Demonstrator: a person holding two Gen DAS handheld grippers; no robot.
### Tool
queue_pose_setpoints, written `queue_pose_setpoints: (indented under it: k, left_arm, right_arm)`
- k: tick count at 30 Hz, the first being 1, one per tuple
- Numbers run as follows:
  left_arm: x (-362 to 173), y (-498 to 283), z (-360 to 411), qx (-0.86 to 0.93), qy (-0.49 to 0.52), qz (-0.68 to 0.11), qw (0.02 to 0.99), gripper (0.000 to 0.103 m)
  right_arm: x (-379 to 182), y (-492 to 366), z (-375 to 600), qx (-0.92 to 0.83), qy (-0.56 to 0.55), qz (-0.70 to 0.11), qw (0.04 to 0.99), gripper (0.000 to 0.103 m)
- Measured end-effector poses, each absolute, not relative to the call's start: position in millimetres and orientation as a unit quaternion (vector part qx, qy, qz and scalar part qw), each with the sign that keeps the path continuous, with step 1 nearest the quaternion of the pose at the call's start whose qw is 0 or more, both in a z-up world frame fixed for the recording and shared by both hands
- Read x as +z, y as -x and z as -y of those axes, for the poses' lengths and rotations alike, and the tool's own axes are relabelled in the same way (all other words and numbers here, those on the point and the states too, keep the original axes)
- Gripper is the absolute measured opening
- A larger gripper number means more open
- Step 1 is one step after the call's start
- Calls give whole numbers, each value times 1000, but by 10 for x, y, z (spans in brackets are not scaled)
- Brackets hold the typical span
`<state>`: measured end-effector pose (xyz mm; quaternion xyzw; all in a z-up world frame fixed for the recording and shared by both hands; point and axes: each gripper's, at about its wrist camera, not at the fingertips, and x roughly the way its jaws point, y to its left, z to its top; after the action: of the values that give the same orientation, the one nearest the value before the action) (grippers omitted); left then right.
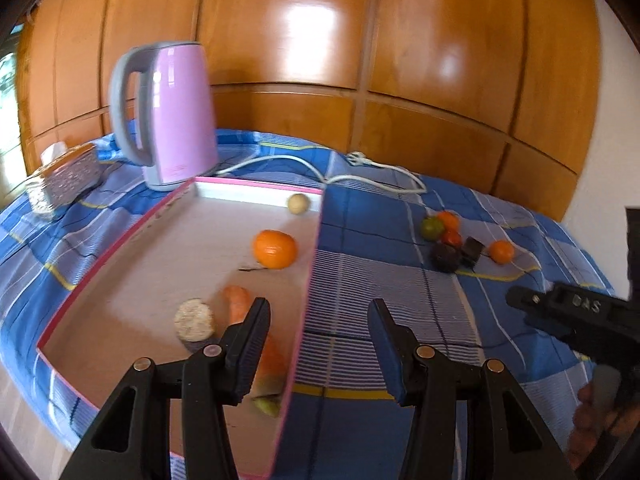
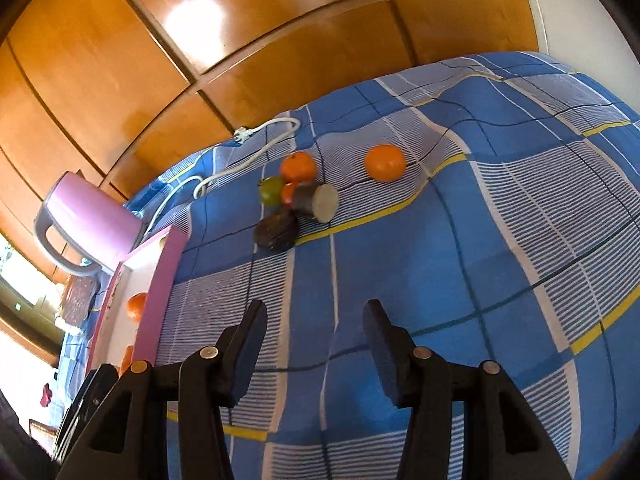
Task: Organize fruits
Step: 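Lift both grippers away from the tray toward the remaining produce, then grasp the dark cut block with the right gripper while the left gripper lowers onto the dark round fruit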
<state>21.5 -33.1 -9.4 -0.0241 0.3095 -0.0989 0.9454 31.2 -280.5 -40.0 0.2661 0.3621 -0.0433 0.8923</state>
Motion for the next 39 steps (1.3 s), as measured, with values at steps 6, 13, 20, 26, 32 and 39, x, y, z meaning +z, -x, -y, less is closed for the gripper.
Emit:
queue_pose_setpoints:
  k: [6,13,20,26,32,39]
  left_arm:
    - [-165,-342,575,-143,9,-332,932,49]
    - [-183,-610,861,-183,18,-342,922,46]
    - [-246,-910,1190,-221,4,-358,907,46]
    - [-333,-1142,1388,-243,10,-384,891,46]
    - [-393,-1395,1529,-257,21,-413,873,53]
    - [-456,-1583,1675,-274,25,-431,859,53]
  right_arm:
    - [-406,-426,2823,-50,-255,-360,896,51]
    - [-397,-612,2862,-54,-249,-355,900,51]
    - [-385,-845,2942,-55,-252,-348,901,51]
    - [-430,-1083,2988,-52,-248,-351,901,51]
    - [-507,-1232,2993,-49,-240,-362,899,55]
    - [-583,-1374,3009,-45,-232,-366,900,55]
